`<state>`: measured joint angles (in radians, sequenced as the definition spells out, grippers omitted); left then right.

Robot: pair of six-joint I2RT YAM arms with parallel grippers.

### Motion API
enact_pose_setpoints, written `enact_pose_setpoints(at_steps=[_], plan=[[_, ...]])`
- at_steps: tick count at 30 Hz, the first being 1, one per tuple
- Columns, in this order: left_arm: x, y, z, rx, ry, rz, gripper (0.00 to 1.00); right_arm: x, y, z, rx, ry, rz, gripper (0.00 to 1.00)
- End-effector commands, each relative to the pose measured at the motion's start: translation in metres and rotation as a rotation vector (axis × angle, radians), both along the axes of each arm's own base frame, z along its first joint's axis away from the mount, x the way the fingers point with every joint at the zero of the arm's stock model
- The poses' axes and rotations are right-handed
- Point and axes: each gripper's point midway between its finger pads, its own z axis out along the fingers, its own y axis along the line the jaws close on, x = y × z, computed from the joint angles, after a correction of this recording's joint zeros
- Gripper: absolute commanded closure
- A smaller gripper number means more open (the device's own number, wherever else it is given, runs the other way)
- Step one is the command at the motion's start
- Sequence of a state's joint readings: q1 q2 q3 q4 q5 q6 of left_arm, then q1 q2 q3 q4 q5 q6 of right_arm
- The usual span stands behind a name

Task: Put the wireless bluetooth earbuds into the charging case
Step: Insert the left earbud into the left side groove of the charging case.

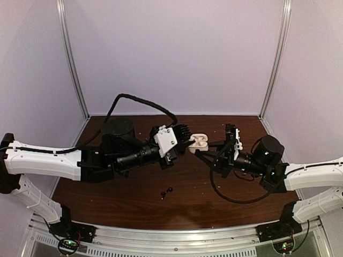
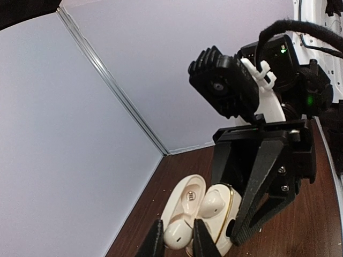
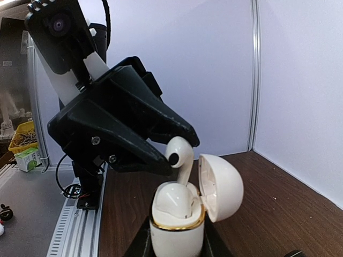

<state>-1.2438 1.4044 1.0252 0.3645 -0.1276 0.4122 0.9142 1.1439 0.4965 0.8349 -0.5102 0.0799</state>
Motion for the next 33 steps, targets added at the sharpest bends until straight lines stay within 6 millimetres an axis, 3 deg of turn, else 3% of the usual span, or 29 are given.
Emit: enact_pose_setpoints(at_steps=[1,8,15,33], plan=[[0.001,0.002,-0.02,0.049,0.036,0.013,0.93,-0.005,-0.017,0.05,0.166,-0.097,-0.041,1.0],[-0.014,-0.004,-0.028,0.084,0.023,-0.081,0.93,-0.009,-0.009,0.039,0.102,-0.124,-0.008,1.0],[-0.027,-0.006,-0.032,0.12,0.013,-0.16,0.94,-0.019,-0.005,0.042,0.091,-0.154,0.055,1.0],[-0.023,0.006,-0.026,0.123,-0.017,-0.116,0.99,-0.015,-0.009,0.042,0.086,-0.187,0.011,1.0]])
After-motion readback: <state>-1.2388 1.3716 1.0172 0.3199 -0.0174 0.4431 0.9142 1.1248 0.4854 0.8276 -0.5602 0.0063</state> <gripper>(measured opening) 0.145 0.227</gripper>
